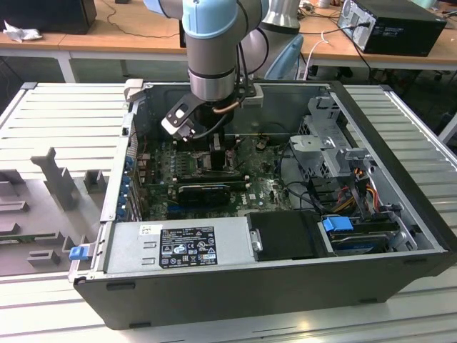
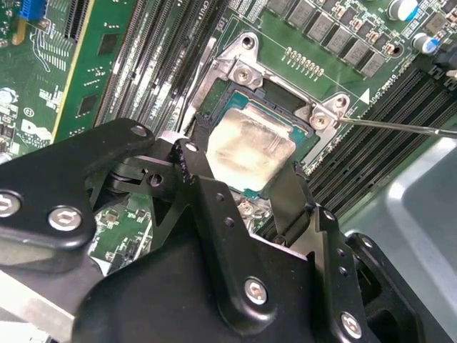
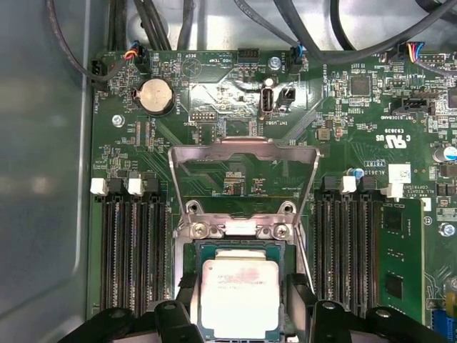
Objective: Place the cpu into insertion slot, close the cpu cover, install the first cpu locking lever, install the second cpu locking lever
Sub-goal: 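Place the cpu into insertion slot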
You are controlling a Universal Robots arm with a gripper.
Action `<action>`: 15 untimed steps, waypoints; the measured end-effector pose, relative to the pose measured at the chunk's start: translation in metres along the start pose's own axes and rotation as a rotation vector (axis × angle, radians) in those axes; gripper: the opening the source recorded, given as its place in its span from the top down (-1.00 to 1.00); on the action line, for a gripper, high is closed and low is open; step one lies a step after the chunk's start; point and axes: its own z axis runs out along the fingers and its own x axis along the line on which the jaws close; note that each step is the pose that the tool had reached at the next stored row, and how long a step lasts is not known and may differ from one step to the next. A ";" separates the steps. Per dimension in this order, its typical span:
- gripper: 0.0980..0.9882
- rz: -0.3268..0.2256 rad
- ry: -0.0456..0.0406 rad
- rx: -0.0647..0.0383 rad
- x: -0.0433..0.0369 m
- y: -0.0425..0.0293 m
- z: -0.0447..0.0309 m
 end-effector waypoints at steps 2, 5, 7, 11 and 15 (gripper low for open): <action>-0.14 0.001 0.0002 0.000 0.0000 0.0001 -0.0007; -0.14 0.001 0.0003 0.000 0.0001 0.0003 -0.0044; -0.14 0.001 0.0002 0.000 0.0001 0.0005 -0.0067; 0.19 0.001 0.0004 0.000 0.0002 0.0007 -0.0090; 0.59 0.001 0.0000 0.000 0.0002 0.0008 -0.0106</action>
